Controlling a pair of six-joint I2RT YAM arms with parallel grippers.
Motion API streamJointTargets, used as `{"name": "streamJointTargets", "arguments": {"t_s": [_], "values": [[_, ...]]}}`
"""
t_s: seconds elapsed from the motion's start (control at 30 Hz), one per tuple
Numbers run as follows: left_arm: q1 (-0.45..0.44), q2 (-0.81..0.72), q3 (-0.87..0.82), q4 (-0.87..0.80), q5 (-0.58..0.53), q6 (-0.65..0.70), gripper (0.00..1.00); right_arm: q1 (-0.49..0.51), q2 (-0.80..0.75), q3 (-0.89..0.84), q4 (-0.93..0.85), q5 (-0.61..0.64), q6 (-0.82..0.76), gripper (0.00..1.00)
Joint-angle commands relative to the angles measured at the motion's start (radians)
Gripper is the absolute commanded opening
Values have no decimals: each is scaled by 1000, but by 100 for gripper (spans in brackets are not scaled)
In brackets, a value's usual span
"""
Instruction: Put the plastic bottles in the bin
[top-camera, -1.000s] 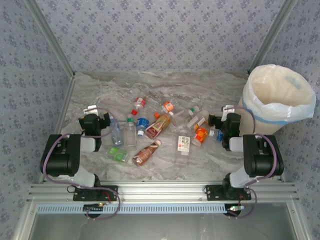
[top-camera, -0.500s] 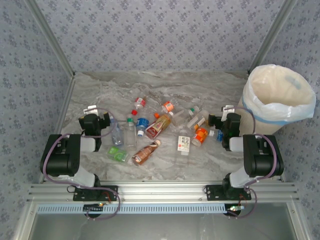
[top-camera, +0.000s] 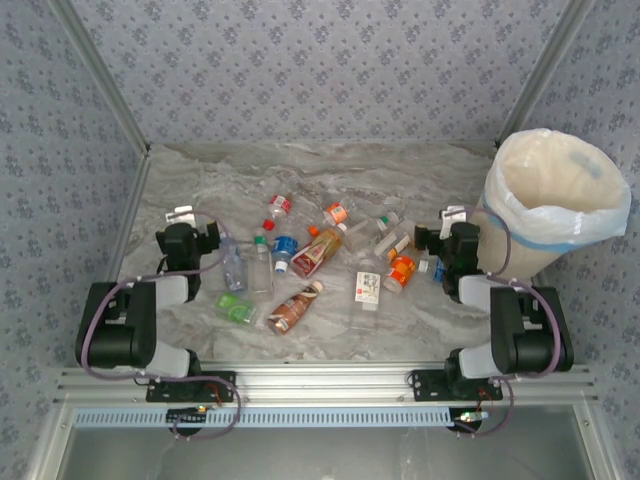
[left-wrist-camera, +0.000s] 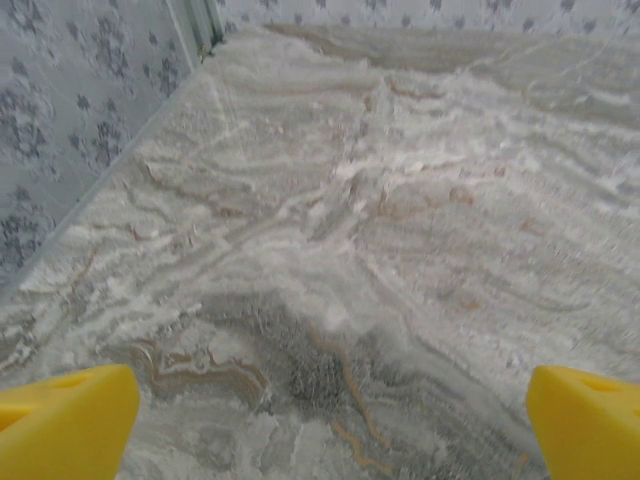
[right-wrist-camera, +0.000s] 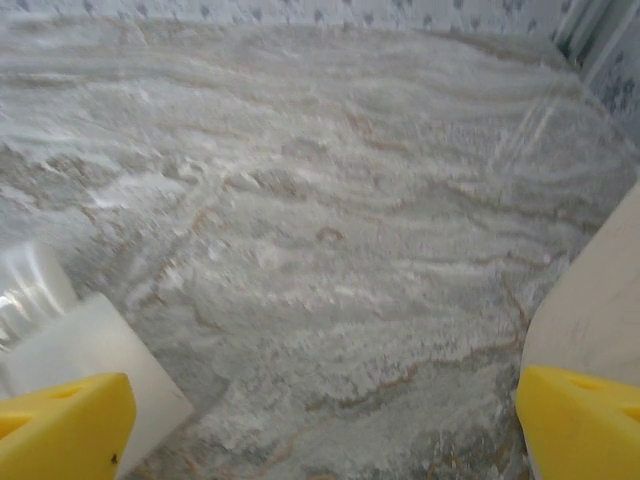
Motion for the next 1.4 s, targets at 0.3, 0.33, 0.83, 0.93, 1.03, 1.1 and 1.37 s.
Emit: {"name": "streamJointTargets", "arguments": {"t_s": [0.3, 0.33, 0.83, 0.93, 1.03, 1.1, 1.37], "values": [[-63, -373, 155, -488, -44, -262, 99, 110, -195, 290, -672, 79, 287, 100], [-63, -402, 168, -547, -41, -309, 100, 110, -194, 320, -758, 106, 356, 100], [-64, -661, 107, -900, 154, -635, 100, 106, -305, 344, -1321, 176, 1133, 100], [-63, -656, 113, -926, 154, -623, 99, 100, -310, 326, -1306, 232, 1251, 100], [-64, -649, 120, -935, 154, -616, 99, 107, -283, 348, -1303, 245, 1292, 100], [-63, -650, 117, -929, 152, -617, 99, 120, -256, 374, -1320, 268, 1292, 100], [-63, -616, 100, -909, 133, -637, 99, 76, -152, 310, -1253, 213, 1493, 100]]}}
